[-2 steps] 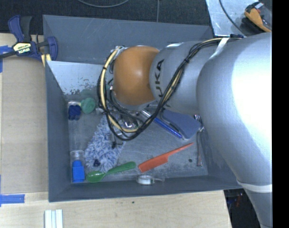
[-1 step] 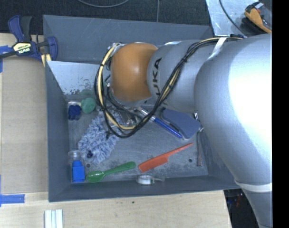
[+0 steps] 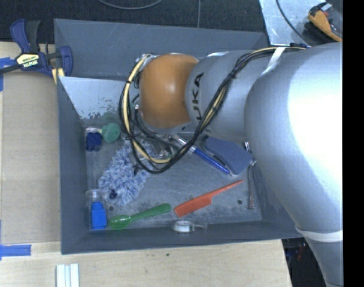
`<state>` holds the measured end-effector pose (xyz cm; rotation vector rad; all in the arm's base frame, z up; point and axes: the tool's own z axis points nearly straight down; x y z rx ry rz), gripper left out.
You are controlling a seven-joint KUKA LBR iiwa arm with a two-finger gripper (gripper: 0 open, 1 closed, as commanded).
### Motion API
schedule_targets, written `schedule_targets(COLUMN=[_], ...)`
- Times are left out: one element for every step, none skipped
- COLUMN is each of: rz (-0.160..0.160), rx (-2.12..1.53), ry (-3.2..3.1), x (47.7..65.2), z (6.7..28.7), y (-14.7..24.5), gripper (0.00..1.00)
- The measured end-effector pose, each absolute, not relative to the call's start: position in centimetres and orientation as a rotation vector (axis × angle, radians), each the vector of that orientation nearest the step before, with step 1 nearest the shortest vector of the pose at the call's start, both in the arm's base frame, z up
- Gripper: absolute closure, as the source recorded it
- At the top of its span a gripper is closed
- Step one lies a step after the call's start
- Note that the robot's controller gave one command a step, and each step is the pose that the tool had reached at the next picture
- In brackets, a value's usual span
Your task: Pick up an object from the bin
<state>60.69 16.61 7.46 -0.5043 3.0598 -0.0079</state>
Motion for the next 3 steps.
schedule_targets(rz=[-0.007, -0.009, -0.012], rx=[-0.552, -0.519, -0.689], ry=[3.044, 3.048, 3.017], x=[60.8, 61.5, 61.7], z=[7.9, 7.3, 17.3], y=[19.4, 19.6, 20.2], gripper=[1.0, 1.0, 1.0])
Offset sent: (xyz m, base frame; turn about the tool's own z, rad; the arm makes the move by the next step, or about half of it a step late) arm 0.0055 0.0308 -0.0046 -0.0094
